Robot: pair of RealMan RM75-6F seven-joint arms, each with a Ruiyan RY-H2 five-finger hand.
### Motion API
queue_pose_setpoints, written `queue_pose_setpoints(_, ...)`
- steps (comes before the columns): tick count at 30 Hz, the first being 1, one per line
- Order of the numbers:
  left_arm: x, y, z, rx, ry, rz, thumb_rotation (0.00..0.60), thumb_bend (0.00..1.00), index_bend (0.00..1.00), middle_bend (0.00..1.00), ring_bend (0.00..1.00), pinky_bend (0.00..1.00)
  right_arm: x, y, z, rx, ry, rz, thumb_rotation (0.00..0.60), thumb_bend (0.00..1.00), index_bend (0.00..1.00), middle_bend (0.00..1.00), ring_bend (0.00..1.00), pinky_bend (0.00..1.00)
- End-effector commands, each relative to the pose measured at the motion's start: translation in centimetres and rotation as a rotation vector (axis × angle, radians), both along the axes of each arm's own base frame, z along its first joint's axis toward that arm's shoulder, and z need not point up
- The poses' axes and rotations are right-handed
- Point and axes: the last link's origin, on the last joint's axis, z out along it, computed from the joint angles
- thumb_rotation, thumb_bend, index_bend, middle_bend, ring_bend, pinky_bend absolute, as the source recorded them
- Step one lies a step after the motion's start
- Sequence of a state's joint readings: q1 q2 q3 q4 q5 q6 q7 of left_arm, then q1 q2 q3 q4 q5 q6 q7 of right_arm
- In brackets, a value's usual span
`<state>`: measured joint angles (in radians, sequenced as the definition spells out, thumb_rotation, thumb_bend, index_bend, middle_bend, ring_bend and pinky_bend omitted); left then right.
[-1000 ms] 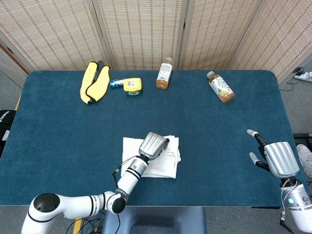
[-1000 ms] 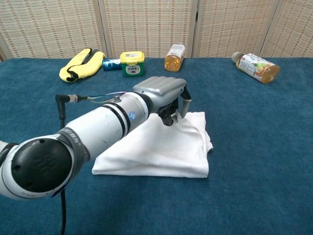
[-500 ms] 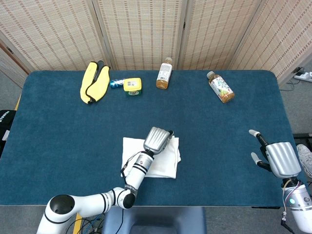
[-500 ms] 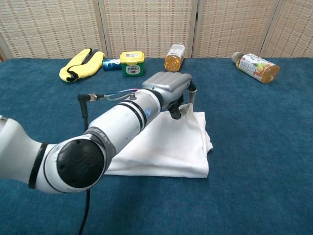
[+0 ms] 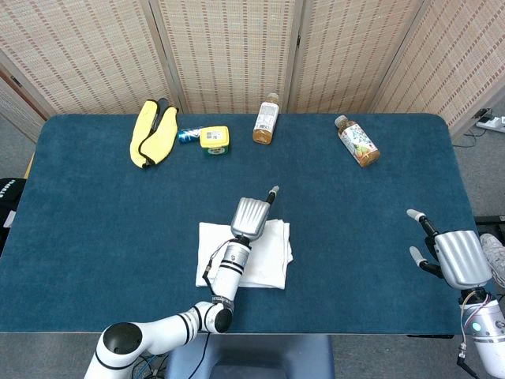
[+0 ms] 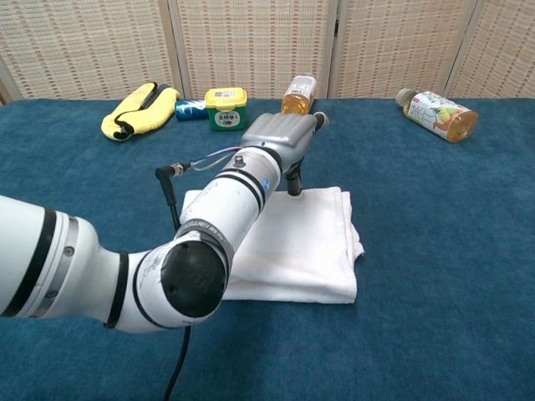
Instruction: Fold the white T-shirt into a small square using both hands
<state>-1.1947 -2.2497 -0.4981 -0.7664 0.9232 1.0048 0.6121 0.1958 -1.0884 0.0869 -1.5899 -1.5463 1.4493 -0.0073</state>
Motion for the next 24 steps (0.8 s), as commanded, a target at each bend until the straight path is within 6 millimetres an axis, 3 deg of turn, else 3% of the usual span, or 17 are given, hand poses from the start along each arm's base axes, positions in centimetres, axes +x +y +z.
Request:
queue_pose_setpoints(1, -0.4, 0.4, 1.2, -0.003, -0.050, 0.017, 0.600, 0.19, 0.09, 0.81, 0.77, 0.92, 0.0, 0.0, 0.0, -0.003, -0.002, 0.002, 0.600, 0.32, 0.17, 0.95, 0.99, 1.00)
queue_pose_setpoints(11, -5.3, -0.2, 7.5, 0.013, -0.026, 0.046, 0.600, 0.19, 0.10, 0.61, 0.58, 0.82, 0.0, -0.1, 0.7, -0.017, 0.007, 0.005, 0.600, 0.32, 0.19, 0.91, 0.93, 1.00)
queue_pose_setpoints(24, -15.4, -3.2, 16.0, 0.062, 0.008, 0.112, 0.600, 0.19, 0.12, 0.46, 0.37, 0.60, -0.7, 0.3, 1.8, 0.007, 0.030, -0.028, 0.600, 0.33, 0.20, 0.76, 0.80, 0.96)
